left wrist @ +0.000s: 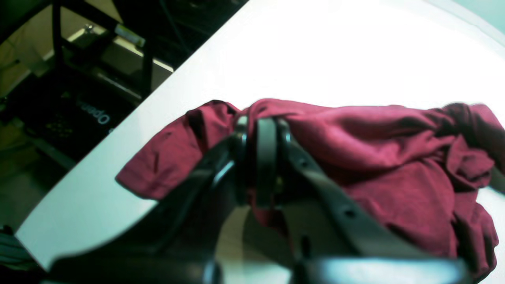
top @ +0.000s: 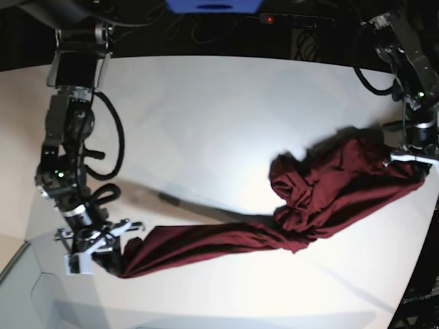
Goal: Layout the t-shirt on the table in an organized manner, then fold the t-shirt properly
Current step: 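Pull the shirt apart with both grippers, stretching it flat lengthwise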
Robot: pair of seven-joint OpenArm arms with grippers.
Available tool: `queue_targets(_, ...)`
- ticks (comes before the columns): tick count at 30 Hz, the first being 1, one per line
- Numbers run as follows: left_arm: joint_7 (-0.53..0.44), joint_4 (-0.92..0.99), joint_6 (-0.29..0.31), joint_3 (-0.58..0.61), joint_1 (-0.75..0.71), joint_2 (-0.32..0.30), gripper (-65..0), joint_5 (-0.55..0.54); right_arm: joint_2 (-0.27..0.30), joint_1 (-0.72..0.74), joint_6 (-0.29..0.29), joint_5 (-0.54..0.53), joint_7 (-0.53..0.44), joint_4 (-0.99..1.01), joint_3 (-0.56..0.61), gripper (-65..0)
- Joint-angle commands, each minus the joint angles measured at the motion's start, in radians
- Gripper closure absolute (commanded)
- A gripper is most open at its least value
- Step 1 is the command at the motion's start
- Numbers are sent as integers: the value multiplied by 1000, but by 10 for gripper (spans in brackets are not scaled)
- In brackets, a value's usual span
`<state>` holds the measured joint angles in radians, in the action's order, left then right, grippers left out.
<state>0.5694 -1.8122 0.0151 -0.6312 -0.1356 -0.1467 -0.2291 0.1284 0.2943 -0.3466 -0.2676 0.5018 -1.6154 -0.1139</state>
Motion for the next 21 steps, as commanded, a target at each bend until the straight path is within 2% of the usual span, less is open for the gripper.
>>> queue_targets(1, -36, -28, -4, -5, 17, -20, -3, 1, 14, 41, -7, -14, -35, -23, -23, 0)
queue_targets(5, -36, -41, -4, -6, 20, -31, -3, 3, 53, 101, -1, -11, -35, 16, -131, 0)
queue_targets(10, -36, -47, -4, -6, 18, -41, -3, 3, 96, 187, -1, -11, -35, 172, -295, 0)
queue_targets(18, -36, -53, -4, -3, 21, -35, -3, 1, 159, 251, -1, -12, -33, 260, -557, 0)
queue_targets(21, -36, -53, -4, 1, 21, -32, -3, 1, 172, 242, -1, -11, -33, 258, -611, 0)
